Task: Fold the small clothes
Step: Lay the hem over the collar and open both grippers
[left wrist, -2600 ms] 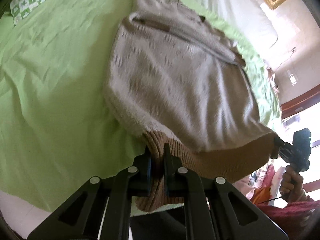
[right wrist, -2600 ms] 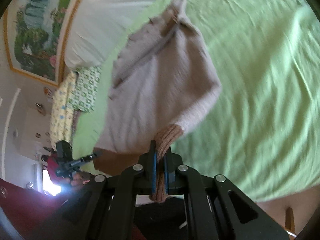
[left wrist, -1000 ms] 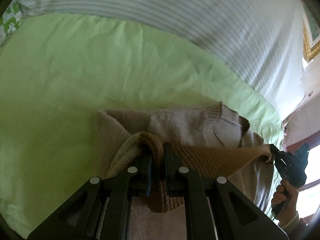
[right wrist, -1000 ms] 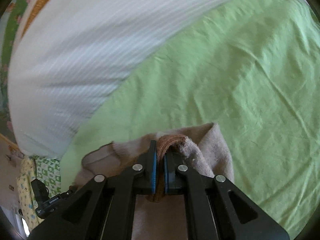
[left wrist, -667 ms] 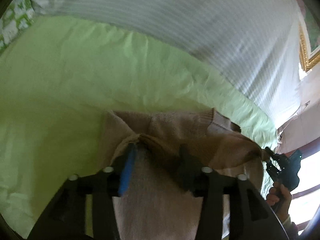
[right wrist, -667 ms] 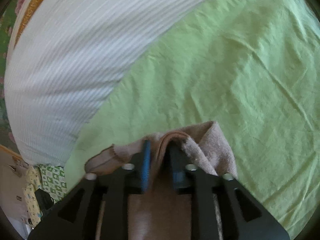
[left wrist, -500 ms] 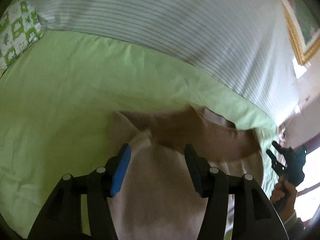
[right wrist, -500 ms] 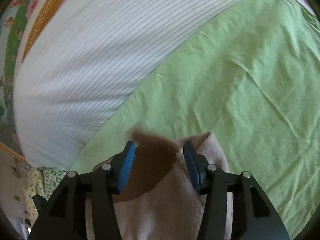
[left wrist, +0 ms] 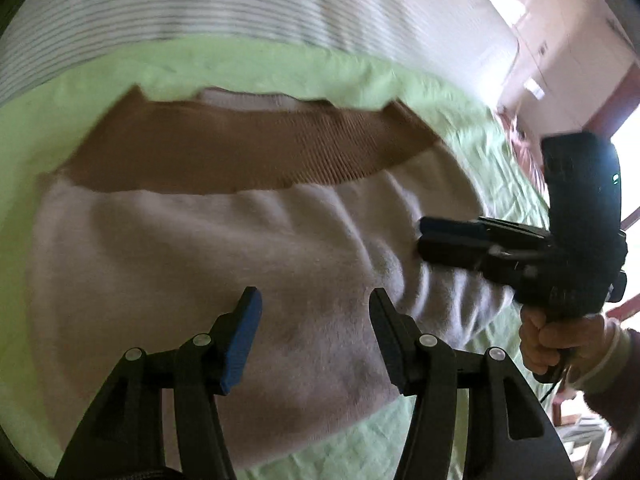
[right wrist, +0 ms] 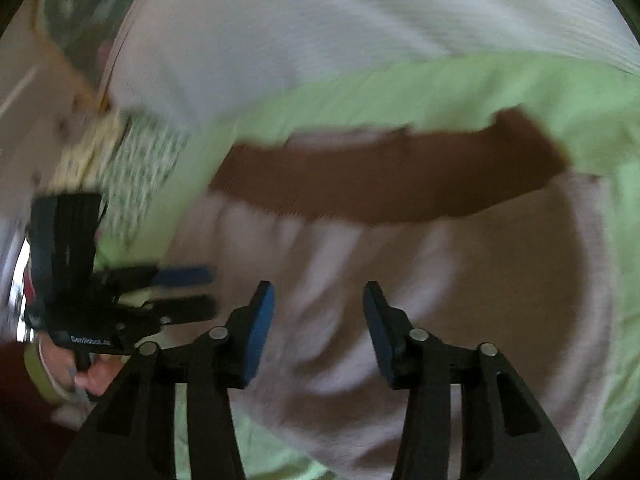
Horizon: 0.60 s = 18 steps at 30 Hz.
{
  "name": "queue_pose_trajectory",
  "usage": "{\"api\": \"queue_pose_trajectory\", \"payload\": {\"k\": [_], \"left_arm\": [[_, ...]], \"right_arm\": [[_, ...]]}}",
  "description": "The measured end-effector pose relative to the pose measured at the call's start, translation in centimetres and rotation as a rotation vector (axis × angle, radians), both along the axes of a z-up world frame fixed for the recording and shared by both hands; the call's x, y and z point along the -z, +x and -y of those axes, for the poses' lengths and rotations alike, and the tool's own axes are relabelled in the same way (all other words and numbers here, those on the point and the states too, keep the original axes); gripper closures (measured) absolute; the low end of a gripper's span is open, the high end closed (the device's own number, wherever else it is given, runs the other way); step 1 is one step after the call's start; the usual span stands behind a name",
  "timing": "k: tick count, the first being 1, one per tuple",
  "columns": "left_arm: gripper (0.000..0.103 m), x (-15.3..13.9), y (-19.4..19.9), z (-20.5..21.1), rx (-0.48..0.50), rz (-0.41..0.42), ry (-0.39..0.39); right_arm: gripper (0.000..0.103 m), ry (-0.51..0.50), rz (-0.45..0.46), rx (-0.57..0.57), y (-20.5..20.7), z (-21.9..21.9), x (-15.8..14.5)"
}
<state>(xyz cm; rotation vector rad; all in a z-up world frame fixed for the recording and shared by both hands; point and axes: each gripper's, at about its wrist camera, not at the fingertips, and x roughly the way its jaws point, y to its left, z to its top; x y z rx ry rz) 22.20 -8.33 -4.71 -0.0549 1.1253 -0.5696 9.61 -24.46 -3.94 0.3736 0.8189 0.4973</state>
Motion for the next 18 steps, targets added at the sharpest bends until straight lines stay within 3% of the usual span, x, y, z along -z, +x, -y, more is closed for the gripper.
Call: {"api": "queue_pose_trajectory", "payload": {"k": [2,5,8,11,14,16,17,18], "left_arm": [[0.047,1.3,1.2,0.6,-0.001,-0.005,0.038],[0.053,2.6,3.0,0.2,-0.019,0.014,0.082],[0.058,3.0,5.1,-0.5,-0.023,0.041,0.110],[0.060,2.8,7.4,-2.0,-0.054,0.063,0.113],[0.063,2.7,10.0,-4.5,-0.149,0.094,0.167],[0.072,3.0,11.5,-6.7,-0.212,0.073,0.129],[0.085,3.1,12.2,-8.1,-0.246,0.057,0.100],[0.088,3.2,12.7,-9.3,-0.275,0.046,0.079]], "right_arm": [[0.058,-0.051,-0.022,-0.052,1.1,-1.4,1.0],[0.059,-0.129,-0.052,-0.037,3.4,-1.5,2.6],[0.060,-0.206,-0.056,0.045,5.2,-0.3,3.7],[0.065,-0.221,-0.044,0.139,7.3,1.7,3.8],[0.069,-0.221,-0.023,0.241,8.8,4.1,3.4],[0.069,-0.185,-0.014,0.324,9.1,6.1,3.1],[0.070,-0.170,-0.014,0.363,9.1,7.1,3.1],[0.071,-0.138,-0.015,0.405,8.9,8.2,3.1]]}}
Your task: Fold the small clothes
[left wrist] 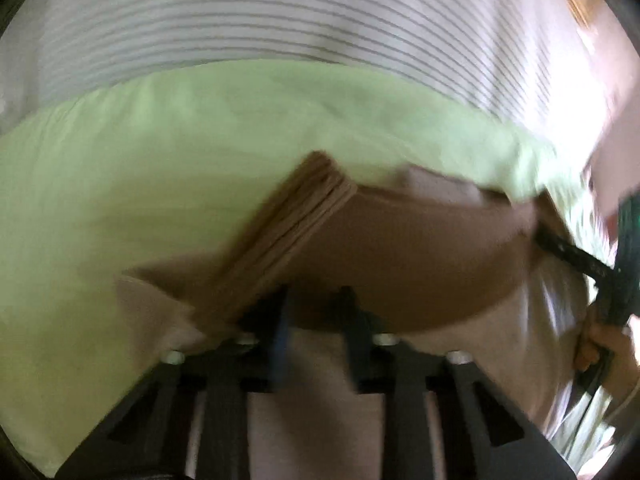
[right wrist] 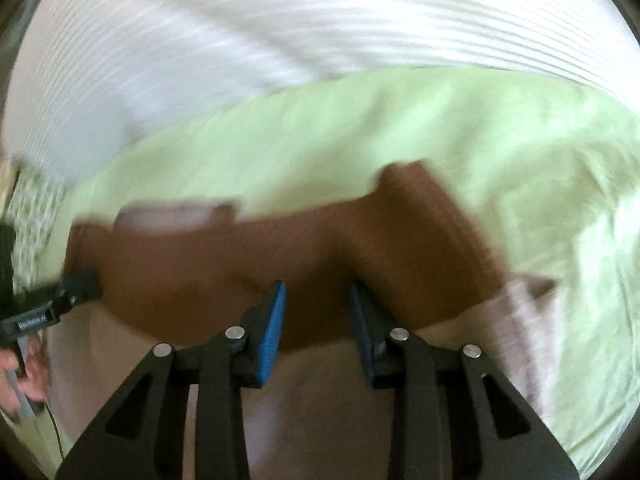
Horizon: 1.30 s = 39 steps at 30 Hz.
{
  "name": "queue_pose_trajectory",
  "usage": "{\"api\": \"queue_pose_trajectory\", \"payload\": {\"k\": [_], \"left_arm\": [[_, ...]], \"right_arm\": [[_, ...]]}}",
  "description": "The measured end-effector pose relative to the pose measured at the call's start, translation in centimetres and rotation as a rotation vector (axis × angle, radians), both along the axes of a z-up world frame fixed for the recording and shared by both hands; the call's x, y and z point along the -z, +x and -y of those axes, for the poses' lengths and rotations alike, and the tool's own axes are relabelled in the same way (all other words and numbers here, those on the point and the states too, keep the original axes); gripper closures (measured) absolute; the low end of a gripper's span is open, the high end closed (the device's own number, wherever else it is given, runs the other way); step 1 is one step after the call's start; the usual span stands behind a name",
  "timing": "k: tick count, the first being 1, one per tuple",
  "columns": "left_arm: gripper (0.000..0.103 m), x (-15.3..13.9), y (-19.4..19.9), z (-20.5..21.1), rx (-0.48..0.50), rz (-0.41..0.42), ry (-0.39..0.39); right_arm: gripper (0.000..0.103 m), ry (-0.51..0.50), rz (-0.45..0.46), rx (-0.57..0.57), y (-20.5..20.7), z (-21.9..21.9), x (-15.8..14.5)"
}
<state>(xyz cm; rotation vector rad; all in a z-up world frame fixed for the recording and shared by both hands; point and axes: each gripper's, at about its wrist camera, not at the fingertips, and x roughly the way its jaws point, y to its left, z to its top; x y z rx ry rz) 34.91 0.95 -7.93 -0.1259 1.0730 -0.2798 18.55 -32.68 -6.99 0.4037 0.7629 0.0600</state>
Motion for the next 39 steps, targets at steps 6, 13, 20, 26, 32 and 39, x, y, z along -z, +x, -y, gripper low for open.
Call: {"api": "queue_pose_trajectory", "payload": {"k": [6,13,20,26,32,39], "left_arm": [[0.093,0.2,0.0,-4.1,-0.105,-0.011,-0.104],[0.058,-2.4,-6.0,-3.8,-0.168,0.015,-0.089],[0.054,-2.6,-14.1,-3.0,-0.182,-0.019,-0.101],[0.056,-0.2,-15.8,-5.8,-0.278,-0.062,-0.033],[0.052,-1.0,-17.3,-8.9,-0.397,-0.079,-0.031],[0.039,-2.2,-23.2,-9.6,-0.451,-0.114,-0.110]], "right_arm": [[0.079,0.283,0.044,0.315,-3.2,7.9,1.3],[0.077,0.317,0.083,0.271,-8.0,8.6,-0.3],[0.077,0.252,0.062,0.064,-14.5,1.3,-0.7],[0.080,0.094,-0.106,0.110,-17.7,0.8,3.2],[0.078,0.046,-0.124,0.187,-20.0,3.0,2.8],[0.076,0.148,-0.050,0.183,-21.2,1.8,0.0]]}}
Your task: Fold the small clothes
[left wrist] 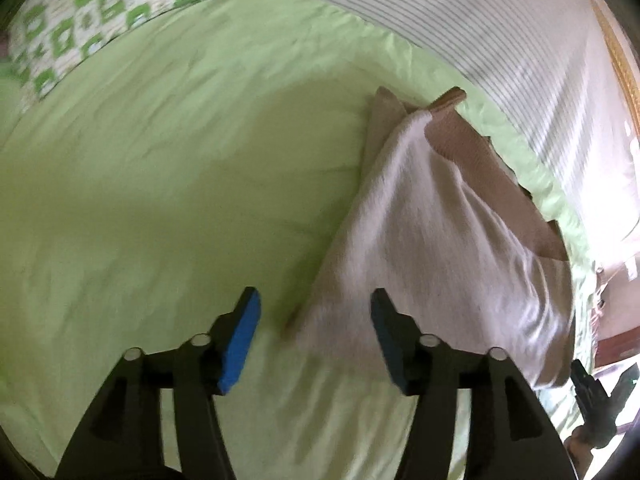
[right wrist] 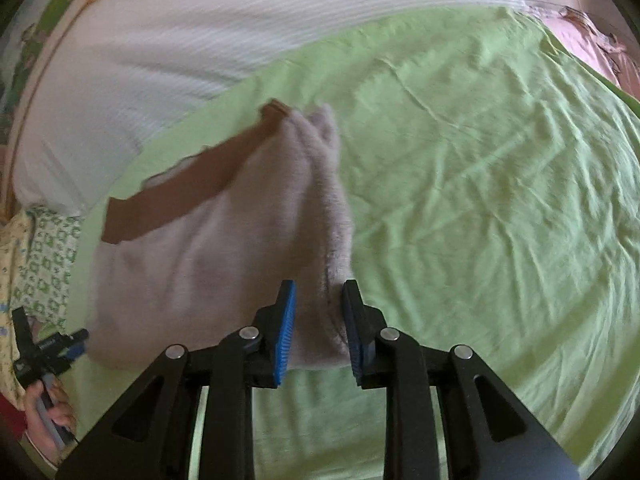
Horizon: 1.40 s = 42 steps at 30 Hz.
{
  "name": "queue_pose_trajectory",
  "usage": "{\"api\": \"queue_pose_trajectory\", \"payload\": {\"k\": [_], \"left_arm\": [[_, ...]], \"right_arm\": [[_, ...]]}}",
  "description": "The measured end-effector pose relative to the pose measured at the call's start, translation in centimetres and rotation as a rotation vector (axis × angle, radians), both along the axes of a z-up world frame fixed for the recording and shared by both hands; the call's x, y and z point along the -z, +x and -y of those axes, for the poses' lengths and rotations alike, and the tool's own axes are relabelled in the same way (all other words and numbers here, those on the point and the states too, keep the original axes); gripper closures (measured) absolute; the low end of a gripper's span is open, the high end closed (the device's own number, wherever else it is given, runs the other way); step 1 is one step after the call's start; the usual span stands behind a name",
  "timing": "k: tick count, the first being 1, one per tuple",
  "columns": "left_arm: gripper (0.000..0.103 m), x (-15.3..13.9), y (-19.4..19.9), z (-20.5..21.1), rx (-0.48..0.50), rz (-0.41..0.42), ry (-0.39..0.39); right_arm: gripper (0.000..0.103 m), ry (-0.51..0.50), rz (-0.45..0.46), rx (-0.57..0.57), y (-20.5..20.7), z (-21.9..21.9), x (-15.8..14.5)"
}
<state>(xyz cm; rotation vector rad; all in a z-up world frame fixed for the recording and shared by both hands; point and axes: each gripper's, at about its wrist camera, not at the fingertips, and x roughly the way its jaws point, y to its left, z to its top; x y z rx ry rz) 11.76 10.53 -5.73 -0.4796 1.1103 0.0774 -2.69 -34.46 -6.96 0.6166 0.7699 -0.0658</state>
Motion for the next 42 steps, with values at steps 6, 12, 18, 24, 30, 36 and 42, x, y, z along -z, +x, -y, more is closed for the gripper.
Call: {"api": "queue_pose_trajectory", "payload": {"k": [6,12,18,24,30,36,42], "left_arm": [[0.035,0.9,-2.4,1.3,-0.026,-0.061,-0.085],[0.034,2.0,-2.3,3.1,-0.020,-0.083,-0.149],[0.029,3.1,-0.8,5.0,-0.028,-0.121,-0.155],[0.023,3.9,0.1,5.2,-0.059,-0.138,-0.174],[0.020,4.5,1.1,4.3,-0.131,-0.120,-0.227],[0.017,4.5,1.8,4.7,-0.227,-0.088,-0.205],[0.036,4.1,3.6,5.1,-0.224,-0.057,-0.148]], "right_arm": [[0.072,0.030,0.057,-0.060,1.5,-2.8,-1.7],[0.072,0.016,0.088,-0.158,2.2,-6.7,-3.3],[0.072,-0.011,0.093,-0.301,7.4,-11.0,-3.9],[0.064,-0.028,0.039,-0.442,14.7,-15.7,-2.7],[0.063,-0.069,-0.045,-0.426,20.9,-17.6,-0.6],[0.063,-0.004,-0.046,-0.281,23.2,-15.9,-0.6],[0.063,0.115,0.040,-0.208,18.8,-13.2,-2.9]]}}
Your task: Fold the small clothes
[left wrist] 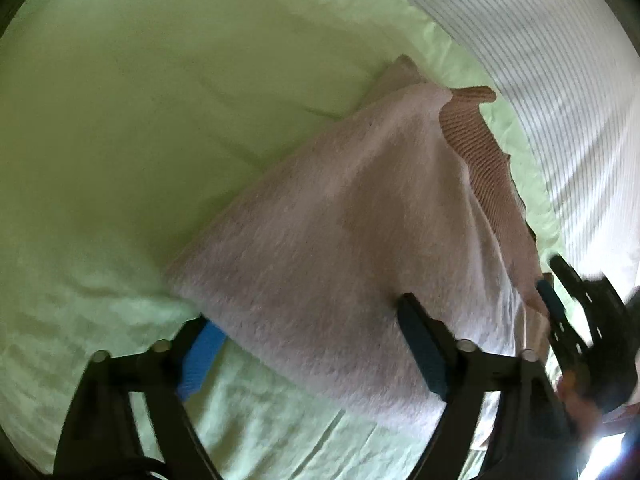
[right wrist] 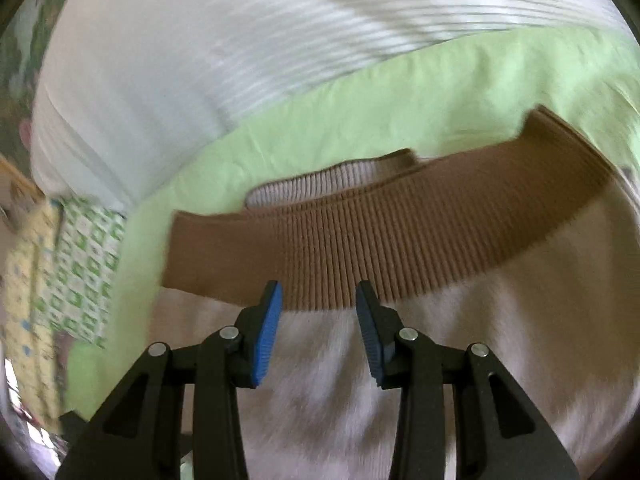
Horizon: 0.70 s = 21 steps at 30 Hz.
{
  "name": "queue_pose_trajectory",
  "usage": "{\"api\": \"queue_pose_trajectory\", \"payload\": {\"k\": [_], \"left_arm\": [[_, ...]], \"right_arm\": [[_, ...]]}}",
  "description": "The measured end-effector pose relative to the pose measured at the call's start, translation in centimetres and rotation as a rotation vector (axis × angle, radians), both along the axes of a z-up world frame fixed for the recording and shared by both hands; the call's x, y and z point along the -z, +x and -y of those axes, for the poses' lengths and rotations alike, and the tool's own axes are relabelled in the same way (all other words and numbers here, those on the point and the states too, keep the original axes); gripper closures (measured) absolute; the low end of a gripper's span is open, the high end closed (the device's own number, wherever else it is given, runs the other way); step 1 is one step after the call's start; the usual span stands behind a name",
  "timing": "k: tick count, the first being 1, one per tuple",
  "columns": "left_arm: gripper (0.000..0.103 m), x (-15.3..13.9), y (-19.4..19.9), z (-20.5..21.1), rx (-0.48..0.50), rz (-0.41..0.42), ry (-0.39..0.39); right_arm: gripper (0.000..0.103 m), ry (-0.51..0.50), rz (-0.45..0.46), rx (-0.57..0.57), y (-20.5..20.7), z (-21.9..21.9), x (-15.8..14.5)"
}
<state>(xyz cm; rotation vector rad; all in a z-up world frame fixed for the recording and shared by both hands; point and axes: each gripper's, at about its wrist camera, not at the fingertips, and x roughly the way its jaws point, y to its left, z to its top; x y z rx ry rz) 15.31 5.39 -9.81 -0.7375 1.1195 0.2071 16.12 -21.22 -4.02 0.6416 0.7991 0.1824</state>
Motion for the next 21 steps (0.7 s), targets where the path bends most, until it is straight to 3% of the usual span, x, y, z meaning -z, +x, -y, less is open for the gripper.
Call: {"api": "queue_pose_trajectory", "payload": {"k": [1,3,5,13,21], "left_arm": [[0.045,-0.1,0.4,0.0,0.018,0.015,0.009],[0.074,-0.2,1.2,0.3,0.066,0.022,-0.005],[0.084,-1.0,1.8,0.7,0.110,0.029,0.028],[0.091,-7.1,1.7,5.1,0.266,0.191,0.203],[0.093,-13.7,1.1,17.3,0.592,0.414,0.338]], "right_arm": [[0.063,0.022,0.009,0.013,-0.8,0.6,-0.2],[0.063,0.044,0.020,0.038,-2.5,1.4,-0.5],[0.063,0.049,0.024,0.056,-4.0,2.4,-0.6],[0.063,0.049,0.001,0.137,-8.7,7.0,0.4],[0.063,0.067,0.051,0.206,-11.5,12.3,-0.9]]}}
